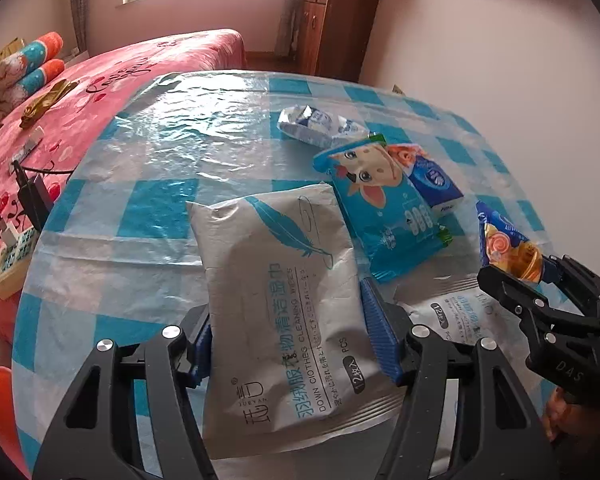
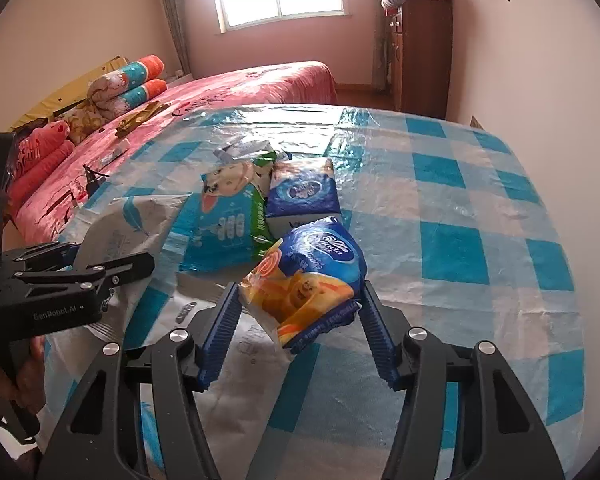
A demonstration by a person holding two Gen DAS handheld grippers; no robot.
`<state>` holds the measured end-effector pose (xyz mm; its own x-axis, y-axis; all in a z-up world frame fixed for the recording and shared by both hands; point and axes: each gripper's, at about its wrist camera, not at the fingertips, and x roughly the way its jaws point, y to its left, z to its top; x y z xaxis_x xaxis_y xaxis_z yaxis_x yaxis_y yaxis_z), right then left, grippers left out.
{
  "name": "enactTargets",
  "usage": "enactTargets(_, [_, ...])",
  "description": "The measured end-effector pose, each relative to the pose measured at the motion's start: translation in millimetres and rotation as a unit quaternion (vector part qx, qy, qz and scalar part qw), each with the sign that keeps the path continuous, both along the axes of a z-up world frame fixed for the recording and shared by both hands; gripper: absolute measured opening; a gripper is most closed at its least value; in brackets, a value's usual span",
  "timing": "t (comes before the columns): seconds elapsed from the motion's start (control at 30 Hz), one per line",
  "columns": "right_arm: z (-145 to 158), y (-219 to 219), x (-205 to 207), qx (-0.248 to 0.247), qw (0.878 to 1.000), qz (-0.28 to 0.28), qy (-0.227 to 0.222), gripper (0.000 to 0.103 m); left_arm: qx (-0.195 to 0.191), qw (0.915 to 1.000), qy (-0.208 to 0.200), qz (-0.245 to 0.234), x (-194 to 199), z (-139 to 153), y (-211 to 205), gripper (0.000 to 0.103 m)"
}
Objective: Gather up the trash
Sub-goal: 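Grasp the grey wipes pack with the left tool while the right tool grasps the blue-yellow snack bag, then lift both items and carry them over the orange bucket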
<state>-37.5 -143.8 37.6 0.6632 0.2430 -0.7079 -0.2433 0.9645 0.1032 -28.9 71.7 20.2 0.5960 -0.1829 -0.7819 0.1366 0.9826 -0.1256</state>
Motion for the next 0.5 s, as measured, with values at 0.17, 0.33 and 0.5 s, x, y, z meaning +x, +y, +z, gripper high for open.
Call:
enactTargets(0.17, [14,5,-14,-0.005,1.0,0.008,-0.023,0.06,-0.023,0.9995,-0.019,0.006,-11,12,17,0.064])
enactTargets(0.33, [30,14,-27,-0.01,0.999,0.019,-0.042,0.06,-0.035,0.9985,-0.035,0.021,-26,24,38,0.064])
enactTargets(0.5, [45,30,-40,-0.016,0.997,0.04,-0.059,0.06,-0.045,0.9968,-0.051,0.042,-45,35,63,0.064])
